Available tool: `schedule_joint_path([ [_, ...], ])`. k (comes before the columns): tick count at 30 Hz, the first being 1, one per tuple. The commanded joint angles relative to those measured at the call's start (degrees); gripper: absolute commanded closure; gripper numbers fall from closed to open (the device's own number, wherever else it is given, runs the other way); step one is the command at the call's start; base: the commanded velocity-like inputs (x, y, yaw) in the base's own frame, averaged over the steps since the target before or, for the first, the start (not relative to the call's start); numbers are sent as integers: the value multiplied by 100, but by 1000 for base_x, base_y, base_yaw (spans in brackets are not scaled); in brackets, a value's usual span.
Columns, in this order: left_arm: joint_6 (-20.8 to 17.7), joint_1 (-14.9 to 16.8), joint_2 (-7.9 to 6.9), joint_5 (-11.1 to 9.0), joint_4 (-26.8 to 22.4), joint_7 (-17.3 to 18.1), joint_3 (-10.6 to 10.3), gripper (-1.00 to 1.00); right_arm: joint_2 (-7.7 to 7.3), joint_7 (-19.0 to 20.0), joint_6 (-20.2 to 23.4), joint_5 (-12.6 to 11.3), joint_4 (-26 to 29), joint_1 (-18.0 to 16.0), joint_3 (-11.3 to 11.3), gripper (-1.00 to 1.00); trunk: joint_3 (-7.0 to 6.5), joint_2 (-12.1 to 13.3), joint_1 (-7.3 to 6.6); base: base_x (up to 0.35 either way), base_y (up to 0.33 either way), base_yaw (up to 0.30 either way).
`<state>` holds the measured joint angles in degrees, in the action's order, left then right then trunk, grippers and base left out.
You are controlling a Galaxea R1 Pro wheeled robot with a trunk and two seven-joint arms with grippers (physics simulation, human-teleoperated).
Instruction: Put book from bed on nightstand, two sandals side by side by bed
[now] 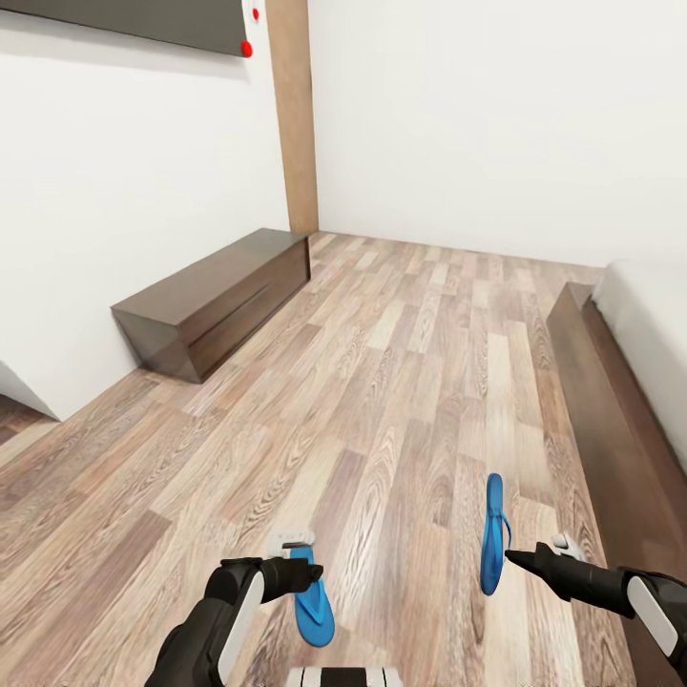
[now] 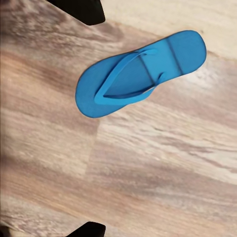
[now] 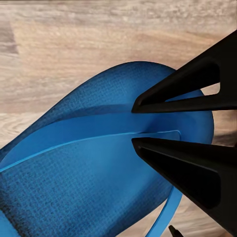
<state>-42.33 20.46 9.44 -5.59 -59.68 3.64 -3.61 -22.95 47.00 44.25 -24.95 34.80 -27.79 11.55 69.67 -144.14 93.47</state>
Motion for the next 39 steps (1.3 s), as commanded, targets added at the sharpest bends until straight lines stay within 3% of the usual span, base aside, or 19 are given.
schedule_joint_path([
  [1,-28,2,-1,-57,-7,-21,3,-100,1,11,32,-10,0,-1,14,100,27,-4,1,0,0,0],
  [36,-21,2,-13,-57,-17,-12,26,-100,1,11,33,-10,0,1,15,100,803,-50,91,0,0,0],
  [39,-21,2,-13,-57,-17,-14,26,-100,1,11,32,-10,0,2,14,100,803,-50,91,0,0,0],
])
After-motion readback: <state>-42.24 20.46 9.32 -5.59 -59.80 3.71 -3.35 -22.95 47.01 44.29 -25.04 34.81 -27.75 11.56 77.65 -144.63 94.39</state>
